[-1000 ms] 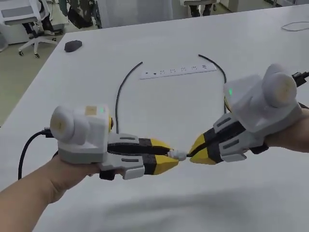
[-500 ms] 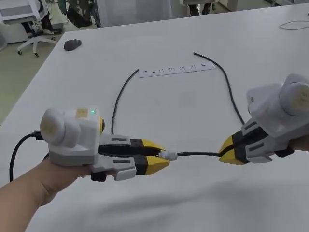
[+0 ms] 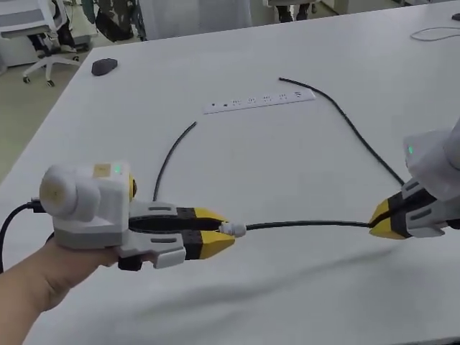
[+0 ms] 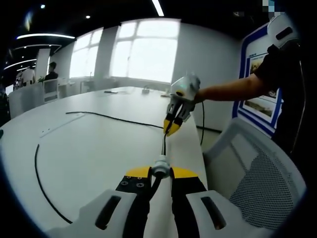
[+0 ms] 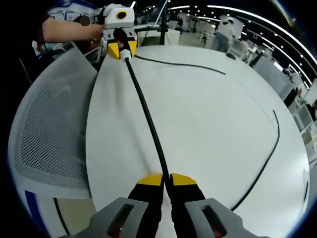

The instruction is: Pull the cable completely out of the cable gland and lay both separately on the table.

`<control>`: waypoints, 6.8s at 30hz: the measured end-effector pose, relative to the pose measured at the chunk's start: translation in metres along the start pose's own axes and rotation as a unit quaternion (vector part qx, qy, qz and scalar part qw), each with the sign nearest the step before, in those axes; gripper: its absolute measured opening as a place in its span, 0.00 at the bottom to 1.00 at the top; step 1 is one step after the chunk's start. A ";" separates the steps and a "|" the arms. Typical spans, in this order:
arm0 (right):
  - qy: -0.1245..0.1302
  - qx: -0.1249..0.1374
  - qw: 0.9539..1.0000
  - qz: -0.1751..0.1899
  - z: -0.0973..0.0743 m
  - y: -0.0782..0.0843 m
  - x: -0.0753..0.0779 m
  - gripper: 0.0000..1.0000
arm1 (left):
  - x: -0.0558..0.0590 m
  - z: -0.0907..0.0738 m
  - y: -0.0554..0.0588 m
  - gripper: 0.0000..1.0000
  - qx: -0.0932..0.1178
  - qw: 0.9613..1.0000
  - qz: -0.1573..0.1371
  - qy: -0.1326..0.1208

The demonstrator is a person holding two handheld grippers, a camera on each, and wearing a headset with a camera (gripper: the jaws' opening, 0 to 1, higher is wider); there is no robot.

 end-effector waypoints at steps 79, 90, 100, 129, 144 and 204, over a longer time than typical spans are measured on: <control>-0.018 0.060 0.998 0.022 -0.006 -0.038 -0.013 0.00 | 0.006 0.019 -0.015 0.15 0.030 0.999 0.012 -0.018; 0.014 0.007 0.998 0.053 -0.012 0.011 0.003 0.00 | 0.004 0.017 -0.014 0.15 0.031 0.999 0.009 -0.023; 0.020 0.002 0.999 0.042 -0.015 0.006 -0.001 0.00 | 0.003 0.016 -0.015 0.14 0.029 0.999 0.010 -0.026; -0.076 0.129 0.984 -0.095 0.014 -0.150 -0.055 0.05 | 0.010 0.018 -0.020 0.14 0.028 0.999 0.028 -0.024; -0.066 0.118 0.988 -0.079 0.018 -0.140 -0.051 0.00 | 0.010 0.024 -0.016 0.14 0.023 0.999 0.030 -0.018; 0.020 0.111 0.993 0.046 -0.010 -0.103 -0.028 0.19 | -0.004 -0.029 0.006 0.14 0.019 0.997 0.027 -0.074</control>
Point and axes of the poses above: the centre of the closed fingertips' face, and the gripper's own axes: z roughly forward along the fingers, x roughly to its right, y roughly out of its underside, the point moved 7 cm from there along -z, roughly backward along the fingers, and after that the axes turned 1 degree about -y, right-handed, at the moved point
